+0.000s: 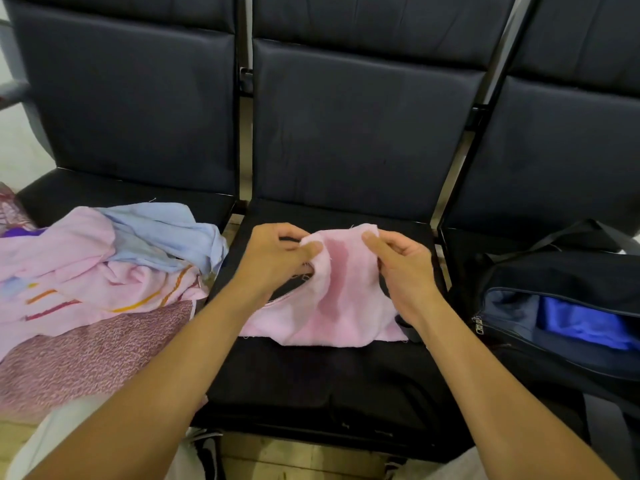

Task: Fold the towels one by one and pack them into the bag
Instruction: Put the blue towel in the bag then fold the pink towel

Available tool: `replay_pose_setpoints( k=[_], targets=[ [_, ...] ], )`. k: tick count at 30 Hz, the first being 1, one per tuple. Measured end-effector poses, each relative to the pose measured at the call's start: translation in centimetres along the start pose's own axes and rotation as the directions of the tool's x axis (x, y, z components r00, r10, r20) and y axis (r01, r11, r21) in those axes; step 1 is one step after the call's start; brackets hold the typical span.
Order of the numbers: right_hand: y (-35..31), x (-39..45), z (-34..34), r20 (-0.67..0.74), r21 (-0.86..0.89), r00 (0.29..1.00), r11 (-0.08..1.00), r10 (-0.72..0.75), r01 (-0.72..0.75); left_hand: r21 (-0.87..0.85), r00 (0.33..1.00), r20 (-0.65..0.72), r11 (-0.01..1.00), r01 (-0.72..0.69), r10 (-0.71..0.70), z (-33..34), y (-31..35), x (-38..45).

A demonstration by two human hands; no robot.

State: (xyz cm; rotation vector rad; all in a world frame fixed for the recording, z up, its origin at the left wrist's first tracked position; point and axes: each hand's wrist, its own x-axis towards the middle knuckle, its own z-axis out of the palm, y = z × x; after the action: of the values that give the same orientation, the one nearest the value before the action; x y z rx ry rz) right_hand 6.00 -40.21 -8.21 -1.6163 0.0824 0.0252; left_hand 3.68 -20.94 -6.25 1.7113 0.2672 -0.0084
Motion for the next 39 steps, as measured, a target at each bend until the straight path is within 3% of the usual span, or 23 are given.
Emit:
replay_pose_setpoints(
  k=[6, 16, 21, 26, 31, 35, 37, 39],
  targets=[
    [-0.1, -0.9, 1.3, 0.171, -0.073, 0.981, 0.992, -0.089, 0.102, -0.003, 1.0, -0.019, 1.0, 0.014, -0.015, 0.9, 0.3, -0.3],
    [0.7, -0.7, 1.9, 0.165, -0.107, 0.959, 0.963, -0.23, 0.249, 0.098, 0.998, 0.065, 0.995, 0.009, -0.016, 2.4, 0.0, -0.6],
    [1.4, 0.1, 1.7, 0.258, -0.274, 0.899, 0.866, -0.353, 0.418, 0.018, 0.996, 0.049, 0.998, 0.067, -0.068, 3.0, -0.3, -0.6],
    [1.7, 0.1, 1.8, 0.254, -0.302, 0.896, 0.85, -0.365, 0.432, 0.03, 0.996, 0.089, 0.999, 0.025, -0.028, 3.4, 0.1, -1.0],
    [1.7, 0.2, 1.5, 0.197, -0.386, 0.893, 0.805, -0.405, 0.45, -0.079, 0.977, 0.215, 0.997, 0.0, 0.017, 3.3, 0.5, -1.1],
    [1.5, 0.1, 1.3, 0.132, -0.418, 0.862, 0.761, -0.489, 0.496, 0.19, 0.979, 0.168, 0.971, -0.147, 0.115, 2.4, -0.4, 0.5],
    [1.3, 0.2, 1.1, 0.096, -0.391, 0.855, 0.771, -0.509, 0.503, 0.417, 0.969, 0.131, 0.875, -0.246, 0.21, 1.4, -0.7, 1.3],
    [1.0, 0.3, 0.7, 0.067, -0.37, 0.843, 0.772, -0.533, 0.517, 0.587, 0.968, 0.143, 0.77, -0.251, 0.207, 0.4, -1.1, 2.2]
  ],
)
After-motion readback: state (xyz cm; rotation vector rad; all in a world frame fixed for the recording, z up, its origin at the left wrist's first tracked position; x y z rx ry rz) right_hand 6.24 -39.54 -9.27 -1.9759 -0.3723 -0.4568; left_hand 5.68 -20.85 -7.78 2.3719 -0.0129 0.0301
